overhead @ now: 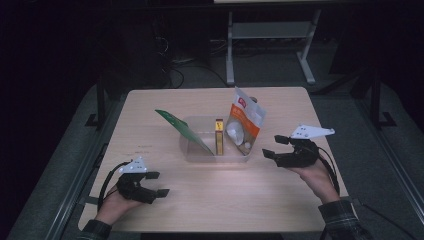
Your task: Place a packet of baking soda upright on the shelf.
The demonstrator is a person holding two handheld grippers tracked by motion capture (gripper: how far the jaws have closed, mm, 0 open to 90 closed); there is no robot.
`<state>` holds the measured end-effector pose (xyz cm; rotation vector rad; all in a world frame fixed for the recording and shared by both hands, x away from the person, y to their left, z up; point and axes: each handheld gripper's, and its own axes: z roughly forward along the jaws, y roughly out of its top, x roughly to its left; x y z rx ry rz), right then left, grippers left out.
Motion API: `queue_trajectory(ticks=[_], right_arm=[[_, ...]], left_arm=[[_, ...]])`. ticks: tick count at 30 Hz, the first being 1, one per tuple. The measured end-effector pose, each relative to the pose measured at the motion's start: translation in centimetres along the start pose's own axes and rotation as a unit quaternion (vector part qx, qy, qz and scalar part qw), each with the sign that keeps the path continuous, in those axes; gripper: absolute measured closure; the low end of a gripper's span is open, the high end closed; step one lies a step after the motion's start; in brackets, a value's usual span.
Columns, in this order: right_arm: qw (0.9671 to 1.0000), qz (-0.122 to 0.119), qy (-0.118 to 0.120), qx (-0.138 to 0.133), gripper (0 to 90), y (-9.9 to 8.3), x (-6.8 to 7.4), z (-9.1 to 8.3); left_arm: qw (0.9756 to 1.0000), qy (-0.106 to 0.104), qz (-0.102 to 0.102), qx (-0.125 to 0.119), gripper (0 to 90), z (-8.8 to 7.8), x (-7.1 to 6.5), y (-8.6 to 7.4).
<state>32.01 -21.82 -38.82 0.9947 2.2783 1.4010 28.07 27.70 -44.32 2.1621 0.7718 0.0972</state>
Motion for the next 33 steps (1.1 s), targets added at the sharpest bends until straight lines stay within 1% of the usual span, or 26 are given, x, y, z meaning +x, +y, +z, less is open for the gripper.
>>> queue_trajectory(ticks=[2,4,5,6,7,9,13,14,16,21,24,29,30,32,33], right_arm=[[0.9999,-0.003,0.003,0.01,27.8,-0.6,0.2,-0.1],[0.9998,-0.005,0.01,0.014,27.6,-1.2,0.4,-0.1],[0.9997,-0.006,0.012,0.018,27.6,-1.5,0.5,-0.1],[0.9996,-0.008,0.014,0.025,27.6,-1.8,0.7,0.0],[0.9994,-0.01,0.016,0.028,27.3,-2.2,0.8,0.0],[0.9988,-0.015,0.023,0.04,27.1,-2.7,1.1,0.2],[0.9977,-0.024,0.036,0.051,25.2,-3.6,1.6,0.5],[0.9972,-0.029,0.041,0.056,24.5,-3.8,1.8,0.6],[0.9957,-0.04,0.049,0.068,23.7,-4.0,2.1,0.9],[0.9905,-0.066,0.08,0.091,23.7,-4.4,3.0,1.8],[0.986,-0.082,0.098,0.107,23.7,-4.7,3.5,2.4],[0.9811,-0.099,0.111,0.124,23.7,-4.9,4.2,3.1],[0.9802,-0.101,0.116,0.125,23.7,-5.0,4.3,3.1],[0.9787,-0.11,0.115,0.129,23.7,-5.1,4.6,3.2],[0.9782,-0.114,0.116,0.129,23.7,-5.1,4.7,3.3]], left_arm=[[1.0,0.0,0.002,0.003,19.1,0.0,-0.2,-0.1],[1.0,-0.001,0.006,0.004,19.1,0.0,-0.3,-0.3],[1.0,-0.003,0.004,0.006,19.1,0.0,-0.5,-0.4],[1.0,-0.004,0.007,0.006,19.1,0.1,-0.5,-0.5],[1.0,-0.005,0.006,0.007,19.1,0.1,-0.7,-0.6],[0.9999,-0.006,0.011,0.008,19.1,0.1,-0.8,-0.7],[0.9998,-0.014,0.014,0.011,19.1,0.3,-1.1,-0.7],[0.9996,-0.016,0.018,0.011,19.1,0.3,-1.2,-0.7],[0.9995,-0.02,0.023,0.011,19.1,0.5,-1.2,-0.7],[0.9987,-0.03,0.033,0.024,19.1,0.8,-1.4,-0.8],[0.9981,-0.033,0.041,0.03,19.1,1.1,-1.4,-0.8],[0.997,-0.038,0.052,0.043,18.8,1.4,-1.7,-0.8],[0.9966,-0.038,0.057,0.045,18.7,1.5,-1.7,-0.8],[0.9959,-0.038,0.065,0.051,18.7,1.6,-1.7,-0.9],[0.9958,-0.04,0.063,0.052,18.6,1.6,-1.8,-0.9]])
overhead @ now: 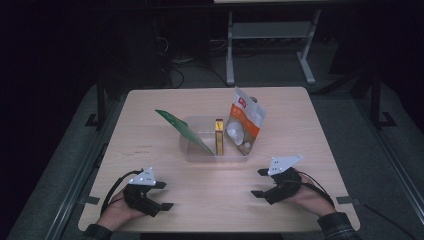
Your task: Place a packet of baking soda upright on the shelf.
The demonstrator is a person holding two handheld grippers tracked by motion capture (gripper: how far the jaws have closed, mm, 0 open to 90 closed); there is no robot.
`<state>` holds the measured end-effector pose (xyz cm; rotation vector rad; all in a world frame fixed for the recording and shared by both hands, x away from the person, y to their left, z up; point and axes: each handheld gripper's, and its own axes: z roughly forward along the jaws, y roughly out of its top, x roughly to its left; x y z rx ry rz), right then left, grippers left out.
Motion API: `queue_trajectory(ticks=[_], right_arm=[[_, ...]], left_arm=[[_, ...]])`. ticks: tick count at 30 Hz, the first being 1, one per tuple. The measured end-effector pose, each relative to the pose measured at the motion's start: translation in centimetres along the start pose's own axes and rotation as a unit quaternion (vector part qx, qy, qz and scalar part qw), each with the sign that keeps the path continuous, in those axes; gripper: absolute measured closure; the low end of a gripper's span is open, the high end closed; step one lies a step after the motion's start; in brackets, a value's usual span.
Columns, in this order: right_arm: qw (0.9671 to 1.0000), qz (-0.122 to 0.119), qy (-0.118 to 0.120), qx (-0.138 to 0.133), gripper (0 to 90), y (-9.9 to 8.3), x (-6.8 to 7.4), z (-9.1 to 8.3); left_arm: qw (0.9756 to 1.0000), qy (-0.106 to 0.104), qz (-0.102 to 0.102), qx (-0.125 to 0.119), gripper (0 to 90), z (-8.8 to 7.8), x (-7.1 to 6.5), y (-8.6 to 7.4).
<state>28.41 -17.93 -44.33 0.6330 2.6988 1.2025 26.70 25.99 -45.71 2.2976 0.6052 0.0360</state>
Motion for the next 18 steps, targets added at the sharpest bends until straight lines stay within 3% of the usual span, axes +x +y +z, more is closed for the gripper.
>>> queue_trajectory(ticks=[8,18], right_arm=[[0.9999,-0.006,0.008,0.013,23.7,0.02,0.29,0.38],[0.9999,-0.007,0.009,0.009,23.7,-0.01,0.36,0.22]], left_arm=[[0.9999,0.0,0.008,0.007,18.5,0.1,-0.03,0.01],[0.9999,0.0,0.009,0.008,18.6,0.21,-0.02,0.12]])
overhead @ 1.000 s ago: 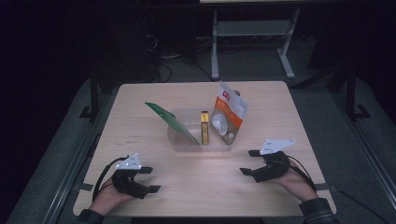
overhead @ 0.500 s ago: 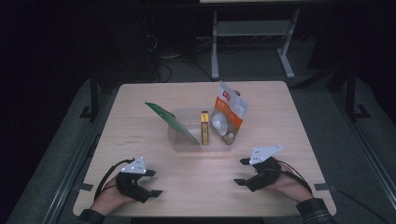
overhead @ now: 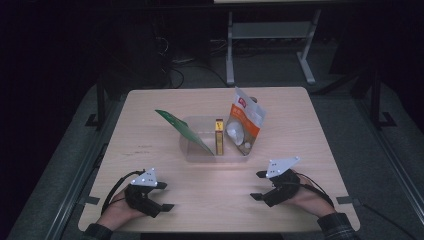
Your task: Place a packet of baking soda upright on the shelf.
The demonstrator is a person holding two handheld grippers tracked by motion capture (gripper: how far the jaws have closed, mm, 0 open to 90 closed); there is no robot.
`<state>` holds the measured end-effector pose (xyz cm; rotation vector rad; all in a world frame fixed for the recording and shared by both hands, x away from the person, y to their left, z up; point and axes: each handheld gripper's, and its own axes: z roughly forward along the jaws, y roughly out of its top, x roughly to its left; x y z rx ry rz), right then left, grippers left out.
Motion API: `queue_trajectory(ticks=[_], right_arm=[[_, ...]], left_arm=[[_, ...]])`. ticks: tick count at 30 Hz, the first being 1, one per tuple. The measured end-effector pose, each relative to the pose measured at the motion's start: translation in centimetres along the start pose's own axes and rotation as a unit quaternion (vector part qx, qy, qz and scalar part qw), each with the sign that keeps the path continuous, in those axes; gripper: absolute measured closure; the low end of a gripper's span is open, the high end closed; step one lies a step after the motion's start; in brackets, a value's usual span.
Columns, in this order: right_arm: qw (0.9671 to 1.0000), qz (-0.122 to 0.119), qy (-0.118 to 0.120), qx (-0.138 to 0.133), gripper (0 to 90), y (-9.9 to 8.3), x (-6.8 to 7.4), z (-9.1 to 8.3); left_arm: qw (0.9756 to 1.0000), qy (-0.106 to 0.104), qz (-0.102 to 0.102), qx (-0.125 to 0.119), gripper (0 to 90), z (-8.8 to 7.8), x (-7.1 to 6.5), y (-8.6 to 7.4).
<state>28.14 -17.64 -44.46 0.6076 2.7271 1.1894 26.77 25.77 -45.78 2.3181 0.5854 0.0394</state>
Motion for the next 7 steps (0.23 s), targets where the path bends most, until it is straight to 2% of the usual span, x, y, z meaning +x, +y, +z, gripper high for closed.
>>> queue_trajectory(ticks=[7], right_arm=[[1.0,-0.004,-0.001,-0.005,23.7,0.08,0.06,-0.13]], left_arm=[[1.0,0.001,0.003,-0.002,18.3,-0.01,0.02,0.07]])
